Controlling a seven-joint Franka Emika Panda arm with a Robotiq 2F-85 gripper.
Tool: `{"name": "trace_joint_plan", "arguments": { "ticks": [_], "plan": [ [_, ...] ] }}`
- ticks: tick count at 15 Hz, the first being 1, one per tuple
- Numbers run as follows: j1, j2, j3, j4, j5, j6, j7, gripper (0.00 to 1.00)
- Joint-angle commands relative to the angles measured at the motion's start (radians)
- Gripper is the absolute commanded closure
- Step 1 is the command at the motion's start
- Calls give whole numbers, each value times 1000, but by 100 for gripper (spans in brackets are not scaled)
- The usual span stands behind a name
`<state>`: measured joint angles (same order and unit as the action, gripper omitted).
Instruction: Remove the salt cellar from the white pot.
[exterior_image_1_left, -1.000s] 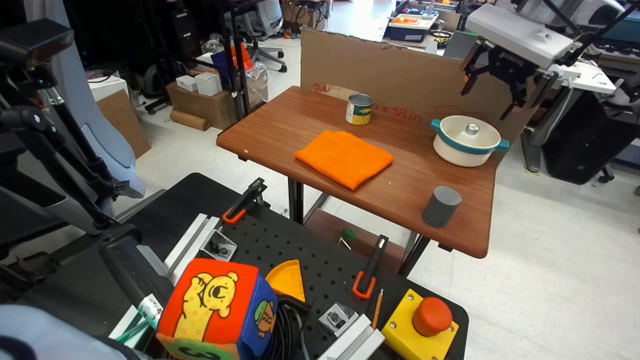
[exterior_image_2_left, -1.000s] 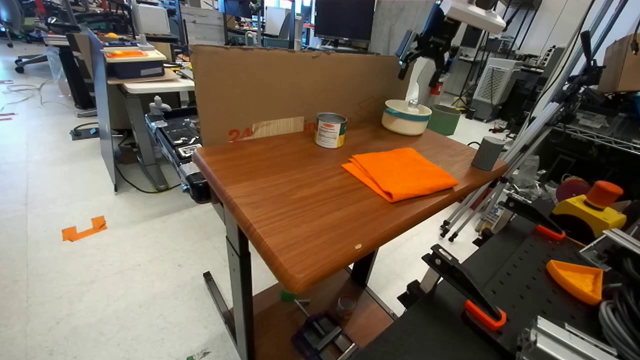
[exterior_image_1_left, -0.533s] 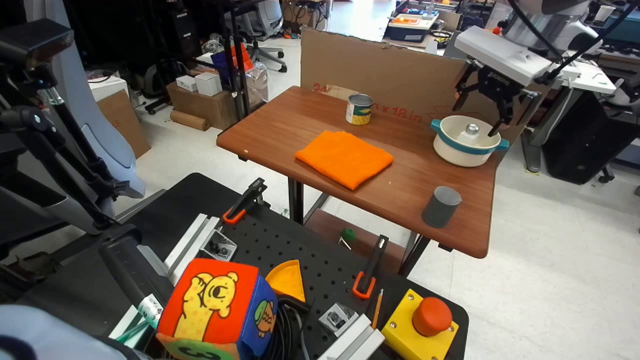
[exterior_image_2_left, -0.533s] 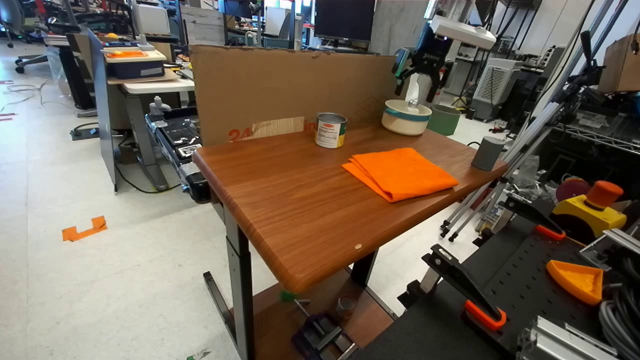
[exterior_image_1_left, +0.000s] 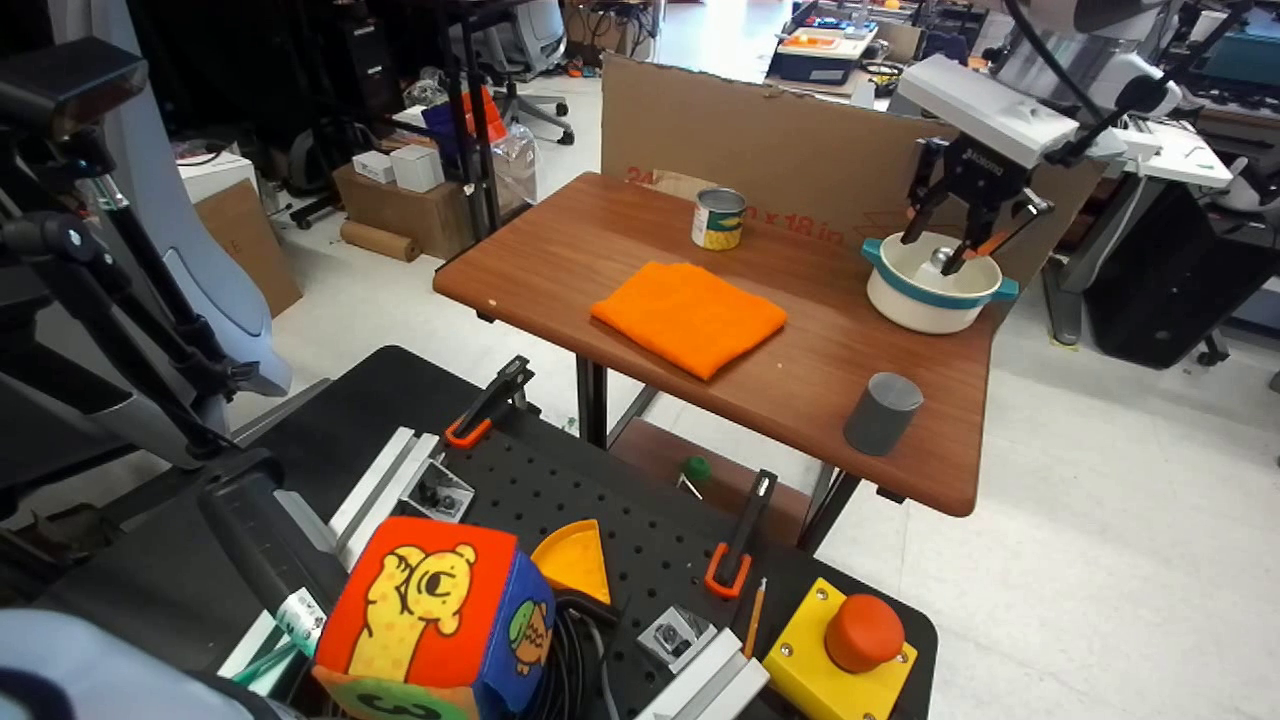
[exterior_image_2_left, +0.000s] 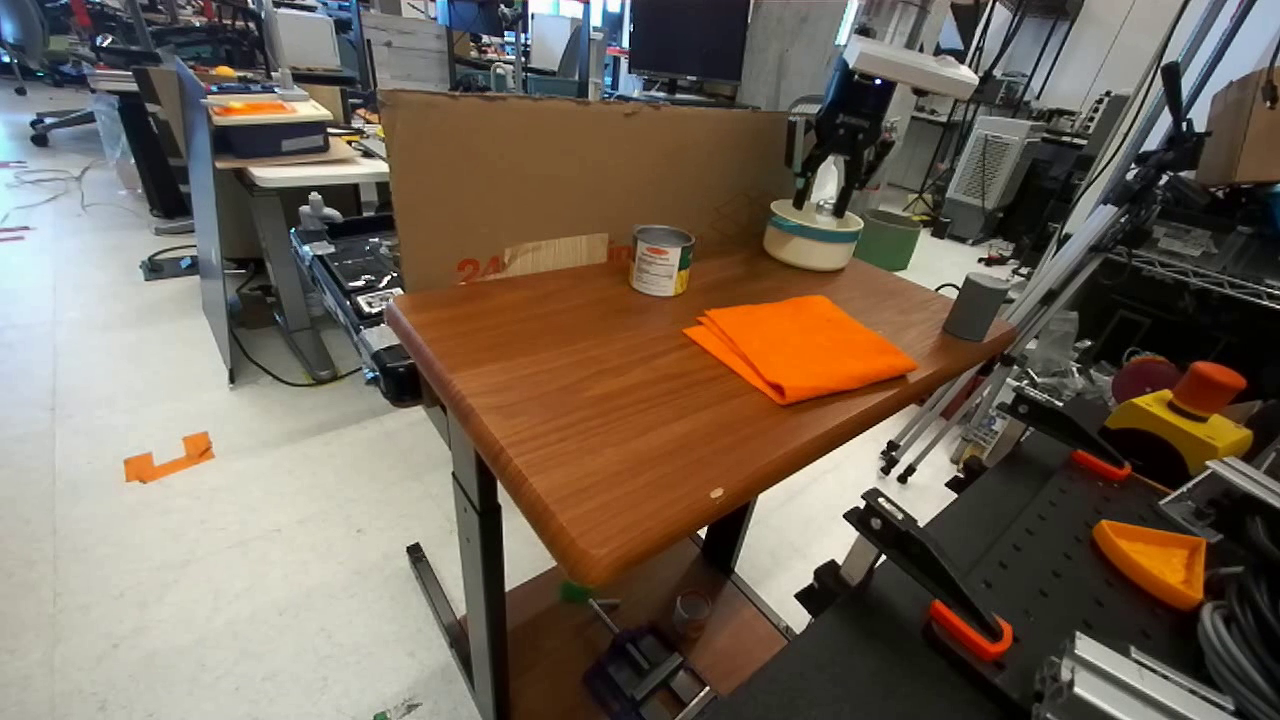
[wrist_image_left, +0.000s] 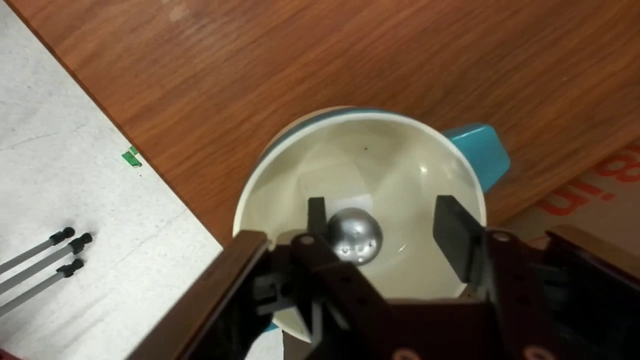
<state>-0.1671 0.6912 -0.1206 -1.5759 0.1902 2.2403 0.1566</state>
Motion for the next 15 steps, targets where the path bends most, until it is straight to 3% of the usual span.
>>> {"name": "trace_joint_plan", "arguments": {
  "ticks": [1, 4, 9, 15],
  "plan": [
    [12, 29, -17, 66, -33, -82, 69, 73],
    [28, 17, -38, 71, -62, -113, 127, 95],
    [91, -145, -77, -81, -177, -65, 173, 93],
    [87, -426, -22, -377, -187, 4, 4, 93]
  ]
}}
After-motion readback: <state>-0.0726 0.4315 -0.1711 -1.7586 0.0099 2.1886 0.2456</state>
